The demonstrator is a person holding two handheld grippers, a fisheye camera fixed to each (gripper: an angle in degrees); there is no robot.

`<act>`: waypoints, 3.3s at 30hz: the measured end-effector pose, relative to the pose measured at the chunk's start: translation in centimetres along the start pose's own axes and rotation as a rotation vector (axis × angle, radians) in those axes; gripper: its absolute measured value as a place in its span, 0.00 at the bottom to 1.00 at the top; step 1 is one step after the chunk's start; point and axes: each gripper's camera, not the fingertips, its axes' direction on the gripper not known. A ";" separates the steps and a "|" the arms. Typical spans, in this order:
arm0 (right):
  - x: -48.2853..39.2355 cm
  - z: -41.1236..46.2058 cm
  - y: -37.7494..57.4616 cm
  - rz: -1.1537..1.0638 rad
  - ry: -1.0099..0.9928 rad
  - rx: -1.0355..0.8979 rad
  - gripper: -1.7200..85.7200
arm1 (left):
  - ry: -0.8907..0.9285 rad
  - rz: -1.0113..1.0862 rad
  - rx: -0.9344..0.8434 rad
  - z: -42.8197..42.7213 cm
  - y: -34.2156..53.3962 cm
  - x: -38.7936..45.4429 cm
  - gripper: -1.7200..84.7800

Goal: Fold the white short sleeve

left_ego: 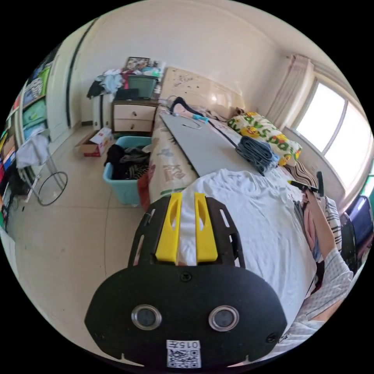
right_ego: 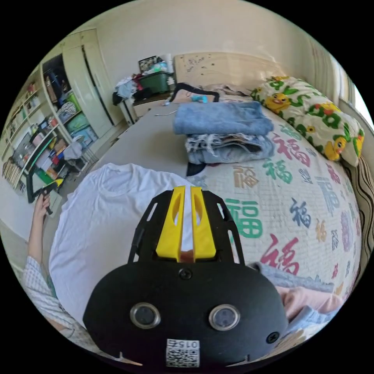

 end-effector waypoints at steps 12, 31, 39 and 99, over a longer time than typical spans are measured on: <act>-11.1 12.5 -9.8 -0.223 0.265 -0.217 0.01 | -0.152 0.091 -0.214 14.3 -8.0 4.9 0.02; -0.7 0.7 -6.0 -0.101 0.310 -0.419 0.03 | -0.144 0.021 -0.284 3.0 3.1 -1.8 0.07; -7.0 3.7 -7.8 -0.229 0.098 -0.454 0.10 | -0.041 -0.011 -0.224 3.3 4.7 -1.2 0.10; -2.3 5.2 10.8 -0.128 -0.050 -0.013 0.01 | 0.104 0.100 -0.068 4.3 0.1 5.2 0.10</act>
